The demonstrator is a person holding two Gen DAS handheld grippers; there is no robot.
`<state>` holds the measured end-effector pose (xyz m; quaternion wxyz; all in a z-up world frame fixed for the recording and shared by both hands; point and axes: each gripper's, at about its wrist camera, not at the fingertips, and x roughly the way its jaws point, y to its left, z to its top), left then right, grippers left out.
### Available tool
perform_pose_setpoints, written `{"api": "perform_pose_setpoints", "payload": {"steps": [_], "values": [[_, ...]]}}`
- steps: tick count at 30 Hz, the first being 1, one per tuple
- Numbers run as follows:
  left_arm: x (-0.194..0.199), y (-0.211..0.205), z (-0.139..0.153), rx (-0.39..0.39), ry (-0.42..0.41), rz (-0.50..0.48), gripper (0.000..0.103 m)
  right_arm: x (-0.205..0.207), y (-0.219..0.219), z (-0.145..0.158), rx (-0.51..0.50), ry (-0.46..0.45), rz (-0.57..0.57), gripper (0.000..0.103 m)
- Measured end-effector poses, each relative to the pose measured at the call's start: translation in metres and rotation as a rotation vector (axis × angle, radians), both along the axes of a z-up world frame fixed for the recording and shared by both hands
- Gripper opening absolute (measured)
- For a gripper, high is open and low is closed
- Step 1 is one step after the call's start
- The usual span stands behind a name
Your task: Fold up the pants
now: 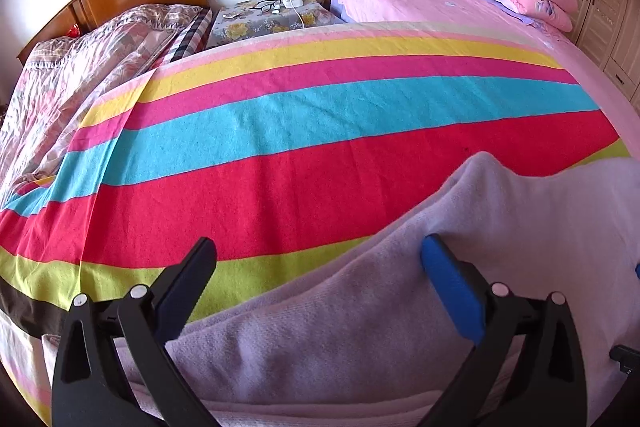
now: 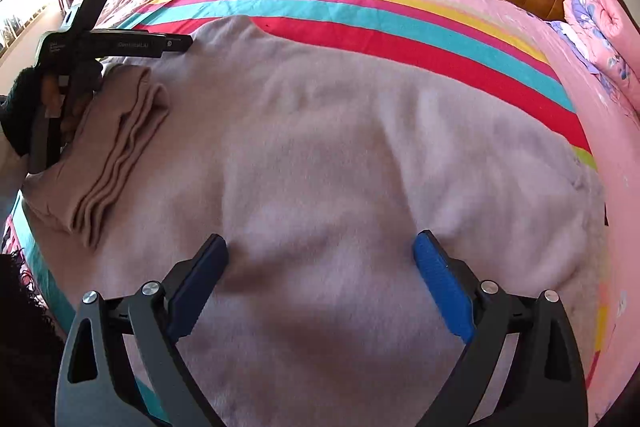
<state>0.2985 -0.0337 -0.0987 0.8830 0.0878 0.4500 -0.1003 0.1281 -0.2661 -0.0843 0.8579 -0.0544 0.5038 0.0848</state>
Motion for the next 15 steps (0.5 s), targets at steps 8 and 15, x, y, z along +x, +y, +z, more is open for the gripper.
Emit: {"api": "perform_pose_setpoints", "payload": {"steps": [8,15], "values": [[0.004,0.004,-0.002,-0.03,0.015,0.0,0.102,-0.022,0.051,0.01,0.074,-0.029,0.065,0.091],[0.004,0.008,-0.004,-0.074,0.042,0.006,0.102,-0.05,0.06,-0.003,-0.005,-0.018,0.172,0.093]]}}
